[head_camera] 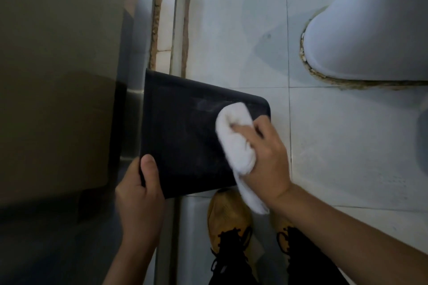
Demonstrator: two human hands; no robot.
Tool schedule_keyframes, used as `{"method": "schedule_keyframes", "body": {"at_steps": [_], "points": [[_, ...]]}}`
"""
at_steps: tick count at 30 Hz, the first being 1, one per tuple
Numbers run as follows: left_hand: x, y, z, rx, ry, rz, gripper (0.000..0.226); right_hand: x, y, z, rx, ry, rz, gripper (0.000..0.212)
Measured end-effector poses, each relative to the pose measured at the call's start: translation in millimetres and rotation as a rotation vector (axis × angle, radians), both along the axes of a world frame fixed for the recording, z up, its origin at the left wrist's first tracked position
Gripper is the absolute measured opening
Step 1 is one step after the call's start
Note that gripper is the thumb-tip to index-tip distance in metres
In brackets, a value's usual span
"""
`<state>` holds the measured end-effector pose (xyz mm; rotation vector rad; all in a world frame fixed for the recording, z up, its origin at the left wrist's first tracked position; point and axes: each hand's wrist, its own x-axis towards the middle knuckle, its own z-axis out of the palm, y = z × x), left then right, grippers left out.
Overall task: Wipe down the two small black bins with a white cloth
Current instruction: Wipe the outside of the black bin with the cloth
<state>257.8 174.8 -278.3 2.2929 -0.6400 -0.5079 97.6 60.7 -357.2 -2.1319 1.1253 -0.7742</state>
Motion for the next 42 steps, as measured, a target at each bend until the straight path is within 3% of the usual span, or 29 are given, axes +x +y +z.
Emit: {"method": "schedule_keyframes", "body": {"at_steps": [3,8,15,20,25,33,42], "points": [[1,0,0,-0.012,-0.019,-0.008,0.044,-8,-28,-11,0.142,0.002,-0.182,0.049],[-3,-3,4,-0.017,0.027,0.0,0.04,-11,-53,-16,0.187,0.027,-0.35,0.038],[-3,-3,3,-0.007,0.037,0.019,0.038,15,0,17,0.163,0.088,-0.159,0.06],[-4,-2,1,-0.021,0.022,0.03,0.036,27,16,36,0.192,0.081,-0.105,0.088],[-3,-2,1,0.0,0.008,0.008,0.038,24,-2,20,0.125,0.004,-0.16,0.05],[-1,-1,1,-0.02,0.018,-0.01,0.036,12,-89,-11,0.232,0.167,-0.481,0.045],[-2,4,-3,-0.007,-0.065,0.007,0.041,56,5,37,-0.03,0.106,-0.073,0.054]]}}
